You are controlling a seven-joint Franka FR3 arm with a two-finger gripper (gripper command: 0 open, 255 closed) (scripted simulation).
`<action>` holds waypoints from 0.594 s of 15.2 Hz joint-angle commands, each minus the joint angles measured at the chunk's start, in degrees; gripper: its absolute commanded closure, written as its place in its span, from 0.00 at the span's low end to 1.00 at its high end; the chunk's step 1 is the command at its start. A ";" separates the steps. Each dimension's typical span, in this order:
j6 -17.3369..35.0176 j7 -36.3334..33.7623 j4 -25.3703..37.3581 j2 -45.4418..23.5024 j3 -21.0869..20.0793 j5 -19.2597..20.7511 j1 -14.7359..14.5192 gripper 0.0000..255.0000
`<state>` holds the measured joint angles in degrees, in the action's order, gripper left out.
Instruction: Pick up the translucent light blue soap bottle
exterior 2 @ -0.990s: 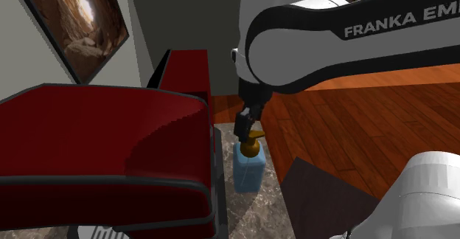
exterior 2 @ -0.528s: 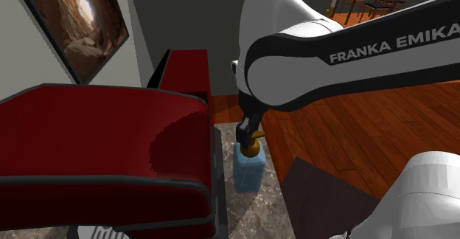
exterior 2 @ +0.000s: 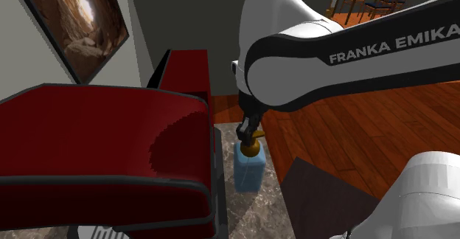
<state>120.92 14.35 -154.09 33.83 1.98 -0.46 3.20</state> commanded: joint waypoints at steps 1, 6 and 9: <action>-0.06 -0.09 -0.04 -0.04 -0.07 -0.05 -0.06 1.00; -4.53 -0.21 2.85 1.54 -0.14 -0.02 -0.04 1.00; -7.11 -0.27 4.72 2.26 -0.18 -0.02 -0.04 1.00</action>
<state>114.64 14.03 -149.86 35.77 1.75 -0.51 3.12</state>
